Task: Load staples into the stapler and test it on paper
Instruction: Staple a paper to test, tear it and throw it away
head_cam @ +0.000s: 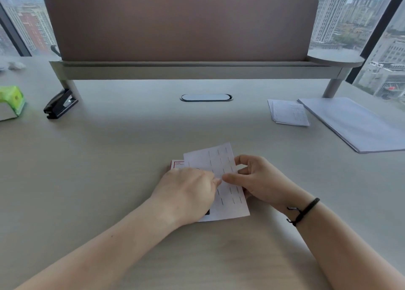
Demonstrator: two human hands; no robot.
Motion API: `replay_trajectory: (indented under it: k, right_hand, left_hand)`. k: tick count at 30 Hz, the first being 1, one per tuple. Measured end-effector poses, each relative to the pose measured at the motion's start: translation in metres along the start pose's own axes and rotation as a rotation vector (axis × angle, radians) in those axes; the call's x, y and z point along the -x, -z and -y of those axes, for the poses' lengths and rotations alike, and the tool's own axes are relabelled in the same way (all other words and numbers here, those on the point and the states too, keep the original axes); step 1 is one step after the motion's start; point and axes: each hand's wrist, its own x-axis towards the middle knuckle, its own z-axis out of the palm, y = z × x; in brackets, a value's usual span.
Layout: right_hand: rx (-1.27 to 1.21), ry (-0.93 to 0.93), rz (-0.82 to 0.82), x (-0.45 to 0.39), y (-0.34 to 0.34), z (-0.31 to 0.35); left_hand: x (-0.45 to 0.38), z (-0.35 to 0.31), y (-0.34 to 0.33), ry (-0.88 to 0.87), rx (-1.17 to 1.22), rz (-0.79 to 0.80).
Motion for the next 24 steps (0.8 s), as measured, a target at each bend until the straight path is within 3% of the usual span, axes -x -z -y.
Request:
replay_trajectory:
  k: [6, 11, 18, 24]
  right_hand:
    - [0.056, 0.033, -0.036, 0.002, -0.002, 0.000]
    - [-0.053, 0.036, -0.090, 0.000, 0.005, -0.001]
    - [-0.231, 0.087, -0.153, 0.001, 0.017, 0.003]
    - [-0.336, 0.147, -0.145, 0.000, 0.019, 0.004]
  left_hand:
    - [0.000, 0.008, 0.008, 0.141, 0.340, -0.032]
    - [0.001, 0.023, 0.016, 0.254, 0.593, -0.115]
    - [0.003, 0.035, 0.021, 0.238, 1.058, -0.252]
    - [0.015, 0.040, 0.023, -0.007, 0.867, -0.325]
